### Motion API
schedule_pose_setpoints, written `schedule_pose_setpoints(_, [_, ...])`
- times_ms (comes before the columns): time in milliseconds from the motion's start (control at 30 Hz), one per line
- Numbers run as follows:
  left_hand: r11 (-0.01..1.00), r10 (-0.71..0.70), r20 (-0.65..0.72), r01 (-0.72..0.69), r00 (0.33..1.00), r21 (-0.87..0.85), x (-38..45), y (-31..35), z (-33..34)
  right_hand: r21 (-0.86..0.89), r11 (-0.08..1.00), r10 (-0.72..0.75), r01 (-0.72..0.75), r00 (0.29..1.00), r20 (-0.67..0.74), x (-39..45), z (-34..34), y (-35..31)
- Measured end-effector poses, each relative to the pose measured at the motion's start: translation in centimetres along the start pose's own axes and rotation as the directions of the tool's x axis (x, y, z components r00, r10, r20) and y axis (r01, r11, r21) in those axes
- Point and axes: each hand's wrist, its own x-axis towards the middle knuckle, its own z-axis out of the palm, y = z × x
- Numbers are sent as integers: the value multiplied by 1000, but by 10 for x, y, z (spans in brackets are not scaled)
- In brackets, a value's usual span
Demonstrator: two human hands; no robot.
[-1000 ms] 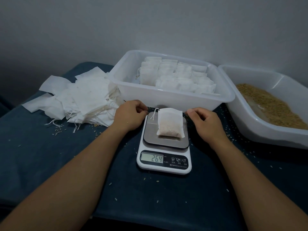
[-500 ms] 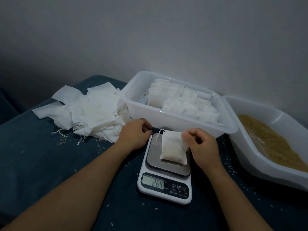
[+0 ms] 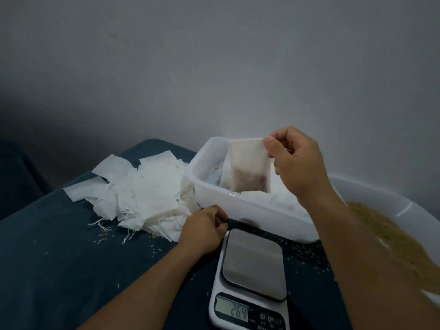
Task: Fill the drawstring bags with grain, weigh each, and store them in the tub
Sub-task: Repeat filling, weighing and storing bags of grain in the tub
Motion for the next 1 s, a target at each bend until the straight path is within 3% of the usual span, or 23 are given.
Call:
schedule_pose_setpoints(233, [999,12,3,-12,1000,-48,-1,-2,1,-114,987,123,-115,990,67,44,47,28])
schedule_pose_setpoints(467, [997,12,-14,-12,1000,-70,-2,-1,-1,-314,921,311,-230,919,241,44,80,81])
schedule_pose_setpoints(600, [997,6,-6,-6,1000,-75,-1,1,0,-333,862,466,-381,855,228,46,79,103])
schedule_pose_setpoints(800, [997,0,-6,-1,1000,-79,-2,1,1,-297,685,709,-665,703,60,55,73,126])
schedule_pose_setpoints(900, [997,6,-8,-6,1000,-83,-3,1,0,-292,690,693,-662,721,5,56,72,125])
schedule_pose_setpoints(1000, [996,3,-8,-4,1000,-90,-4,3,-1,-297,791,546,-535,836,-50,49,74,116])
